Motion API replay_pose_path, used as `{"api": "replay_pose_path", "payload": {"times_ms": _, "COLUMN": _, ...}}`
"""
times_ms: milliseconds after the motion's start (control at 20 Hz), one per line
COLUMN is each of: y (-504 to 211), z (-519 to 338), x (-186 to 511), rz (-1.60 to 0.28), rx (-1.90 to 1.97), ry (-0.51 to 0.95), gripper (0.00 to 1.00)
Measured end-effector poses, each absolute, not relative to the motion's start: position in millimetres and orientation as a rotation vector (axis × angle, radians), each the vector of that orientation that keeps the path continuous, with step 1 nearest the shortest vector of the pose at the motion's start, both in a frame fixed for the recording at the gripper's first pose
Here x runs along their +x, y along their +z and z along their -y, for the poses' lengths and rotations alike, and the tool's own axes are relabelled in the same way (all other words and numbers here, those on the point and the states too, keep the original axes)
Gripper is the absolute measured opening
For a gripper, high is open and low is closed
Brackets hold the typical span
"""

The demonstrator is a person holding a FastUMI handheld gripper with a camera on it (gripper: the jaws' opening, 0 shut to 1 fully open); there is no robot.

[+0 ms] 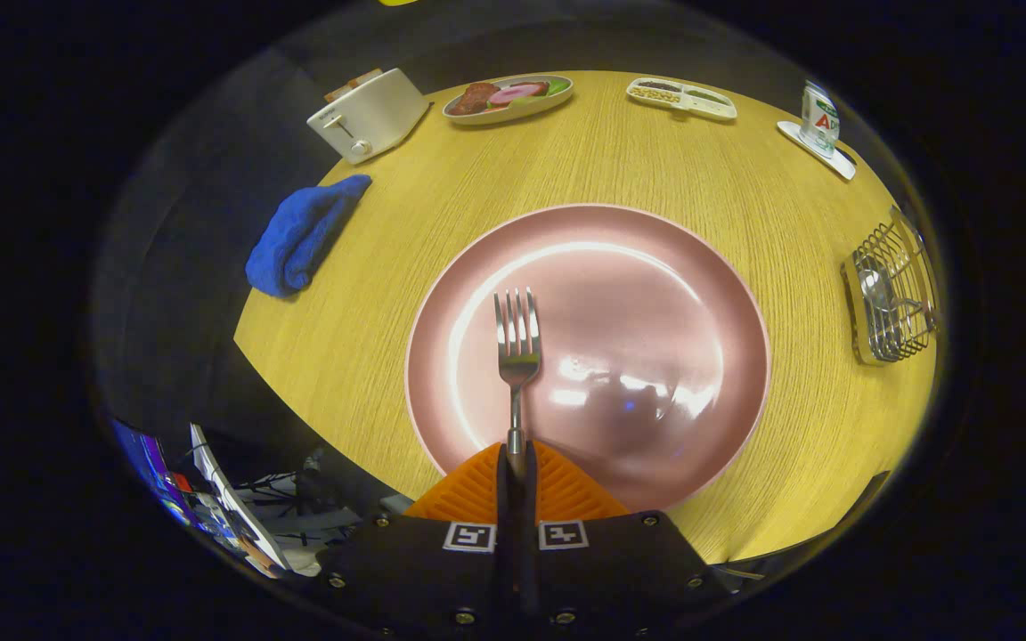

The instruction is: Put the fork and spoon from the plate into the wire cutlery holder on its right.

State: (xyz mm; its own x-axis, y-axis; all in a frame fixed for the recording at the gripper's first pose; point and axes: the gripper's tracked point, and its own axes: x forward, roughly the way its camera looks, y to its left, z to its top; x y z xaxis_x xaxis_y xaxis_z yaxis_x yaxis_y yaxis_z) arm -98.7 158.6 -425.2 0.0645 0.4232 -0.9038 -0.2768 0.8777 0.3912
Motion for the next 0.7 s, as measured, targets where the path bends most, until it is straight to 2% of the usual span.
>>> {"api": "replay_pose_path", "payload": {"times_ms": 350, "y": -401.5, "z": -134.4, "x": -68.8, "rz": -1.35, "rx": 0.221, "ry": 0.479, "gripper": 0.03}}
{"api": "replay_pose_path", "payload": {"times_ms": 700, "y": -370.9, "z": -46.3, "x": -20.4, "rz": -1.256, "rx": 0.32, "ry": 0.295, "gripper": 0.03}}
